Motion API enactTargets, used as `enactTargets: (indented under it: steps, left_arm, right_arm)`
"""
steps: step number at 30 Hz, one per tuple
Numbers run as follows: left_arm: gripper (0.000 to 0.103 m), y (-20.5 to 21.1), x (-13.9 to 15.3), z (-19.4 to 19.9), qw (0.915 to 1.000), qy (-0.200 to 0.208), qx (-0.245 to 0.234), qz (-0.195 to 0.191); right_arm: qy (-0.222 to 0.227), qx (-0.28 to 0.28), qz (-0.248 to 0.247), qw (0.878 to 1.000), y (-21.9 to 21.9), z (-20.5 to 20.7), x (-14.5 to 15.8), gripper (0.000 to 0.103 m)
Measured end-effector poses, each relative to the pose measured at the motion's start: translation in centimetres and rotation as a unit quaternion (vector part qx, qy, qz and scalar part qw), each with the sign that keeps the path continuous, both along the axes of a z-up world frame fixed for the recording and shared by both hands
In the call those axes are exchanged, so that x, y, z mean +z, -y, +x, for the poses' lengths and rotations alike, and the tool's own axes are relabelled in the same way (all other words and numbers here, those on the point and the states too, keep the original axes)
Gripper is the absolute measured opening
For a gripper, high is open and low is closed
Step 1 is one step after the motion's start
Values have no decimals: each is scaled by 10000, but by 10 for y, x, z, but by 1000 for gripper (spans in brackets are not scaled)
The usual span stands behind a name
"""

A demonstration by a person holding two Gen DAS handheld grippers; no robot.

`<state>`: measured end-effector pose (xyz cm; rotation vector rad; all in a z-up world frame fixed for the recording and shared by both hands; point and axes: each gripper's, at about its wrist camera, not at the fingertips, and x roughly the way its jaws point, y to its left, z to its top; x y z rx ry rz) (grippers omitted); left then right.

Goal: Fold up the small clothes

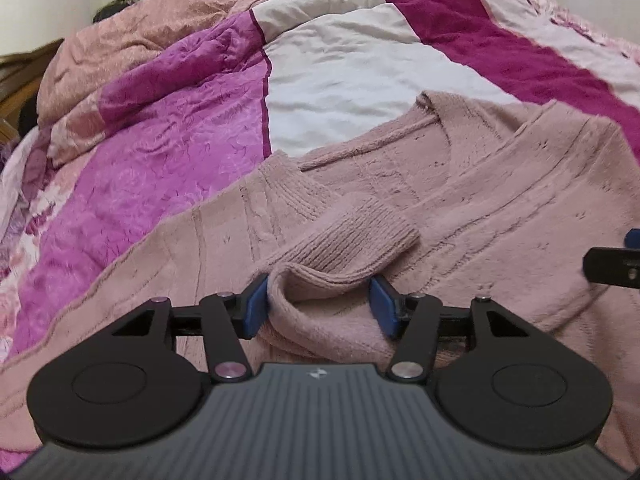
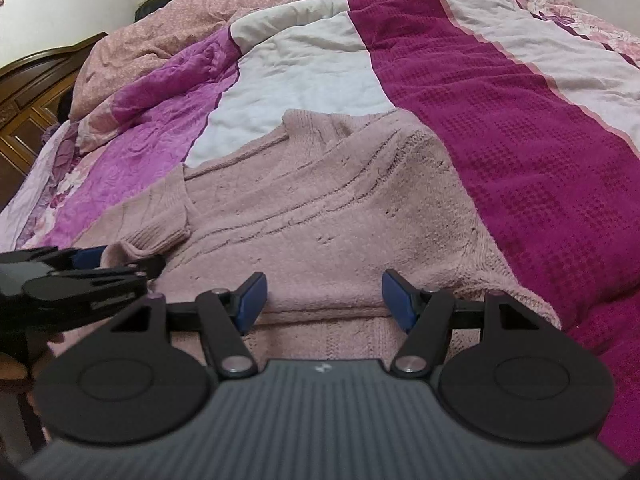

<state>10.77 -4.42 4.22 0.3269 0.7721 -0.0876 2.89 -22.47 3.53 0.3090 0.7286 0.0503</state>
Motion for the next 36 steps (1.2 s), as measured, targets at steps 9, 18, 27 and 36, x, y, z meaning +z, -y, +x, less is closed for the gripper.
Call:
enactTargets:
  steps: [9,18,27,36]
  left_arm:
    - [34,3,-6,3,9993,295,-227,67]
    - [21,-34,27,-27,9924,732,503,-846]
    - [22,-93,23,-62,9677,278,1467,-2032]
    - [22,-138,18,-83,9564,211,2015,-2104]
  right_arm:
    - [62,-11,-68,10000,-3,-1,-4,66]
    - [75,-27,-53,10000,-3,-2,-5,66]
    - [90,-31,-160,9998,-5,-3,-3,66]
    - [63,-66,-265,9996,-13,-5,-1,66]
